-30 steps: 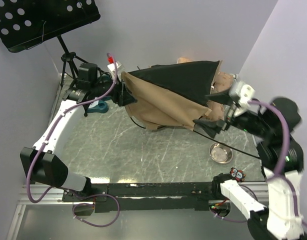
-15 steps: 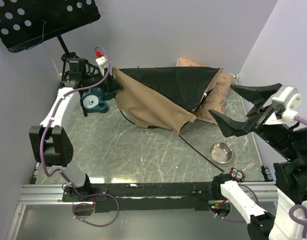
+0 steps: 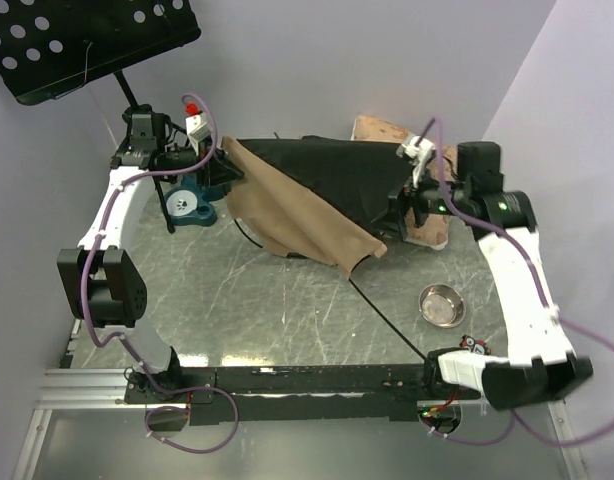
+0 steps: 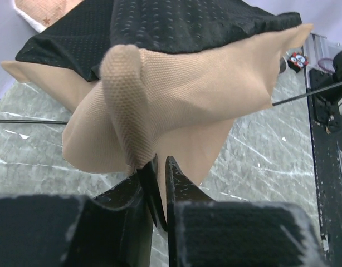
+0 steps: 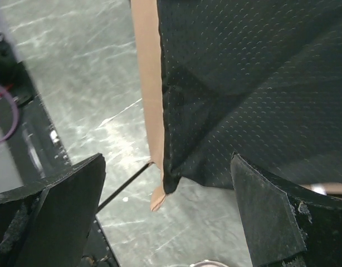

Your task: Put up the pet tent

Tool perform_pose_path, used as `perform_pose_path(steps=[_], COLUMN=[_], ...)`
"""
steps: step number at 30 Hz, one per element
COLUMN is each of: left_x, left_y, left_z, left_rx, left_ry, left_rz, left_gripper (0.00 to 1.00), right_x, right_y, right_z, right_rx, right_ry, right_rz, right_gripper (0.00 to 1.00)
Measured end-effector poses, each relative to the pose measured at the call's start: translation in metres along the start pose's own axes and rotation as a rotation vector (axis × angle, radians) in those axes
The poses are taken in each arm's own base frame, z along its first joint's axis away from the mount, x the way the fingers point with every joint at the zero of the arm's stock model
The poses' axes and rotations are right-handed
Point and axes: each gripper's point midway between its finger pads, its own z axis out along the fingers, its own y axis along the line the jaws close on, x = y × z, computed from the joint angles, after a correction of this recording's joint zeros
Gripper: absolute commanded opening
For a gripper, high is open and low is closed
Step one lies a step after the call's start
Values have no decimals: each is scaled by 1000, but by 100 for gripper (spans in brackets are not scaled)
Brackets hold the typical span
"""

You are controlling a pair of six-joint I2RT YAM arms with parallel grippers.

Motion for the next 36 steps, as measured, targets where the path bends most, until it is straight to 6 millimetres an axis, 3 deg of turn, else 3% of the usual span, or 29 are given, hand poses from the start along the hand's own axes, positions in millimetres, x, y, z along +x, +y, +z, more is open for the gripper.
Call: perform_pose_path(steps=[4, 9, 11, 16, 21, 25, 27, 28, 29, 31, 32, 33, 36], left_x=[5, 11, 12, 12, 15, 17, 18, 18, 18, 19, 18, 18, 15], left_y=[-4, -11, -15, -24, -30, -33, -36, -37, -37, -37, -37, -36, -34], left_z=[0, -1, -2, -5, -7, -7, -8, -8, -8, -8, -8, -8, -13], left_rx=[18, 41, 51, 83, 122, 148, 156, 156, 157, 154, 147, 137, 92], left_ry=[6, 18, 24, 41, 58, 58, 60, 60, 61, 64, 66, 70, 71], left_rz=[10, 25, 35, 75, 99, 101, 102, 102, 97, 73, 56, 38, 0], left_gripper=[20, 25, 27, 26, 26, 27, 30, 33, 40, 62, 86, 97, 100], right_x=[13, 22, 29, 44, 38, 35, 38, 40, 43, 46, 48, 51, 56], right_y=[2, 42, 47, 27, 13, 1, -3, -3, -4, -2, 0, 3, 6], right_z=[21, 46, 55, 71, 76, 80, 82, 83, 84, 88, 90, 93, 97], right_rx=[-83, -217, -225, -127, -57, 9, 36, 40, 48, 43, 34, 26, 15], right_ry=[49, 83, 102, 128, 109, 101, 99, 103, 113, 122, 130, 139, 147], right_rz=[35, -20, -32, -45, -76, -109, -121, -124, -128, -144, -156, -151, -153], right_gripper=[100, 100, 100, 96, 88, 100, 100, 95, 80, 38, 14, 0, 0])
